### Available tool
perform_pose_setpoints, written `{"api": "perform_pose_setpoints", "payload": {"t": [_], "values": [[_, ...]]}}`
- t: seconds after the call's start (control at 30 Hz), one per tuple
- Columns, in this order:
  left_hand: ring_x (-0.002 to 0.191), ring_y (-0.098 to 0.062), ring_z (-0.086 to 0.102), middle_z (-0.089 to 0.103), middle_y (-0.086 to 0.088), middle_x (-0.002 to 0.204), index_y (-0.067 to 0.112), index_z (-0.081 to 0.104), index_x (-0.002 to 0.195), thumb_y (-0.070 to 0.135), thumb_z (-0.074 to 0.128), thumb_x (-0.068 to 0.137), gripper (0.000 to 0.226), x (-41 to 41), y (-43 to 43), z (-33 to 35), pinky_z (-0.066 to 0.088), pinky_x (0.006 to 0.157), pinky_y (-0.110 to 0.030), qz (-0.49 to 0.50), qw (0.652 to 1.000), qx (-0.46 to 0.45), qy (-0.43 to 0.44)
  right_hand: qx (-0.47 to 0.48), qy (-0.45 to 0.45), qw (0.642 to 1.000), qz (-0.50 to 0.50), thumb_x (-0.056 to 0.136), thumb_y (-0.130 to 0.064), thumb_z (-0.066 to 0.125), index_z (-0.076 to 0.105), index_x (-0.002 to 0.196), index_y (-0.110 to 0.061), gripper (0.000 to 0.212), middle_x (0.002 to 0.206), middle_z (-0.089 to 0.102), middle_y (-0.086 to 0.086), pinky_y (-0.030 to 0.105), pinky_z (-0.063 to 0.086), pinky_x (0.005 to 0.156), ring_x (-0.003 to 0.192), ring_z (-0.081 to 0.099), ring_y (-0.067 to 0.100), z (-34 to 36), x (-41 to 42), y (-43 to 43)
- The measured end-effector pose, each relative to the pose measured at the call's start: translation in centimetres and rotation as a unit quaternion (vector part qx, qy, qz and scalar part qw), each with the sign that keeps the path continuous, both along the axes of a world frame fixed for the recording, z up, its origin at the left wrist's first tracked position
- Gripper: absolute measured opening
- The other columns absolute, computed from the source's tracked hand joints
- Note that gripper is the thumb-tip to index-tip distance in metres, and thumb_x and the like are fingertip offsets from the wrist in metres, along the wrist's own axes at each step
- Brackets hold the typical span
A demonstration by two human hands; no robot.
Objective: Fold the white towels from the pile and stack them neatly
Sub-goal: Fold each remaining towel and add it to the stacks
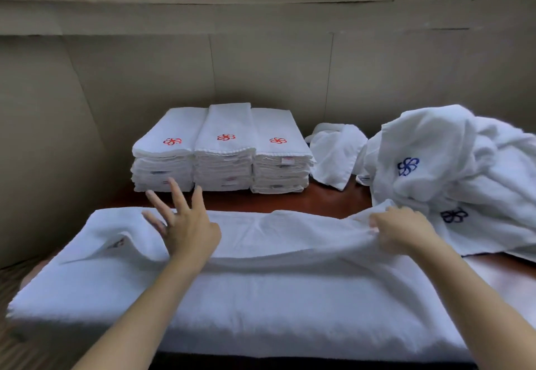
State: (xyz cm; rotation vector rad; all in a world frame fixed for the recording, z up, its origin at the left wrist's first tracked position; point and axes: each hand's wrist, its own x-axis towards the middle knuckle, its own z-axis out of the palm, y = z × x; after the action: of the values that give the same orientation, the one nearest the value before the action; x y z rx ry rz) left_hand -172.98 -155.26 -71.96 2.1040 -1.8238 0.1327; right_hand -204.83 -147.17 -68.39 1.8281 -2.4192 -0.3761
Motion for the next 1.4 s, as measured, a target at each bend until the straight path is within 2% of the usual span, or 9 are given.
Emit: {"api": "perform_pose_setpoints", "payload": {"t": [0.23, 0.33, 0.6, 0.87, 0.93, 1.0, 1.07, 1.13, 1.4], "values": [[0.148, -0.024, 0.000, 0.000, -0.005, 0.161, 0.030, 0.018, 0.151, 0.049, 0.041, 0.097, 0.062, -7.6, 0.2, -1.1, 0.008, 0.118, -0.048, -0.309, 0.927, 0.212, -0.018, -0.074, -0.222, 0.966, -0.109, 0.084, -0.002, 0.040, 0.051, 0.114, -0.009, 0.033, 0.101, 0.058, 0.012, 0.029, 0.048, 0.065, 0.082, 0.057, 0.026, 0.6, -6.2, 1.4], [0.147, -0.023, -0.011, -0.015, -0.007, 0.160, 0.031, 0.007, 0.153, 0.059, 0.040, 0.093, 0.074, -10.2, 1.0, -1.9, -0.002, 0.116, -0.051, -0.345, 0.908, 0.235, -0.029, -0.111, -0.437, 0.866, -0.217, 0.090, 0.001, 0.037, 0.051, 0.102, -0.001, 0.018, 0.075, 0.059, 0.016, 0.021, 0.043, 0.041, 0.043, 0.056, 0.022, -0.9, -7.1, 1.3], [0.146, -0.019, -0.018, -0.015, -0.002, 0.160, 0.043, 0.015, 0.149, 0.066, 0.051, 0.085, 0.077, -15.0, 4.0, -1.9, -0.010, 0.114, -0.051, -0.476, 0.845, 0.240, -0.047, -0.196, -0.628, 0.710, -0.250, 0.093, -0.047, 0.053, 0.056, 0.096, -0.002, 0.045, 0.061, 0.056, 0.011, 0.020, 0.042, 0.038, 0.039, 0.055, 0.017, -2.8, -6.2, 0.2], [0.147, -0.011, -0.004, 0.006, 0.005, 0.161, 0.044, 0.021, 0.147, 0.071, 0.033, 0.088, 0.066, -17.0, 4.5, -2.0, -0.007, 0.115, -0.054, -0.504, 0.835, 0.219, -0.013, -0.211, -0.838, 0.476, -0.164, 0.081, 0.015, 0.035, 0.056, 0.095, -0.007, 0.032, 0.068, 0.057, 0.008, 0.024, 0.049, 0.049, 0.054, 0.056, 0.015, 1.8, -8.0, 2.2], [0.145, -0.008, 0.008, 0.017, 0.008, 0.157, 0.043, 0.031, 0.144, 0.090, 0.007, 0.070, 0.091, -17.0, 3.9, -1.0, 0.004, 0.116, -0.052, -0.493, 0.843, 0.208, 0.054, -0.168, -0.821, 0.533, -0.117, 0.080, 0.014, 0.034, 0.055, 0.091, -0.010, 0.034, 0.062, 0.057, 0.006, 0.023, 0.049, 0.044, 0.047, 0.055, 0.013, 2.8, -9.5, 4.1], [0.145, -0.012, 0.012, 0.024, 0.007, 0.155, 0.044, 0.042, 0.138, 0.097, -0.011, 0.048, 0.117, -16.6, 2.9, -0.4, 0.009, 0.116, -0.048, -0.481, 0.847, 0.204, 0.101, -0.068, -0.708, 0.691, -0.133, 0.087, 0.005, 0.045, 0.053, 0.092, -0.009, 0.017, 0.073, 0.056, 0.008, 0.026, 0.050, 0.046, 0.046, 0.054, 0.015, 2.6, -10.1, 5.4], [0.144, -0.014, 0.017, 0.028, 0.003, 0.155, 0.041, 0.050, 0.133, 0.089, 0.002, 0.069, 0.093, -16.2, 2.1, -0.3, 0.012, 0.117, -0.042, -0.461, 0.856, 0.201, 0.119, 0.015, -0.573, 0.797, -0.191, 0.094, -0.026, 0.057, 0.050, 0.101, -0.009, 0.020, 0.087, 0.056, 0.012, 0.029, 0.051, 0.050, 0.050, 0.057, 0.019, 1.5, -10.3, 5.5], [0.145, -0.014, 0.015, 0.023, -0.001, 0.157, 0.038, 0.043, 0.139, 0.062, 0.032, 0.094, 0.053, -15.8, 1.3, -1.0, 0.013, 0.117, -0.040, -0.435, 0.879, 0.184, 0.065, -0.002, -0.555, 0.794, -0.248, 0.093, -0.049, 0.053, 0.045, 0.118, -0.009, 0.048, 0.085, 0.057, 0.014, 0.032, 0.050, 0.055, 0.057, 0.058, 0.023, 0.1, -10.1, 4.4], [0.147, -0.015, -0.009, -0.010, -0.001, 0.161, 0.023, -0.006, 0.153, 0.069, 0.024, 0.091, 0.083, -13.5, 0.9, -3.0, -0.001, 0.119, -0.043, -0.355, 0.915, 0.192, -0.023, -0.076, -0.669, 0.693, -0.258, 0.081, -0.039, 0.072, 0.059, 0.091, -0.008, 0.035, 0.087, 0.062, 0.012, 0.038, 0.051, 0.083, 0.085, 0.064, 0.026, -1.5, -8.7, 0.6]]}}
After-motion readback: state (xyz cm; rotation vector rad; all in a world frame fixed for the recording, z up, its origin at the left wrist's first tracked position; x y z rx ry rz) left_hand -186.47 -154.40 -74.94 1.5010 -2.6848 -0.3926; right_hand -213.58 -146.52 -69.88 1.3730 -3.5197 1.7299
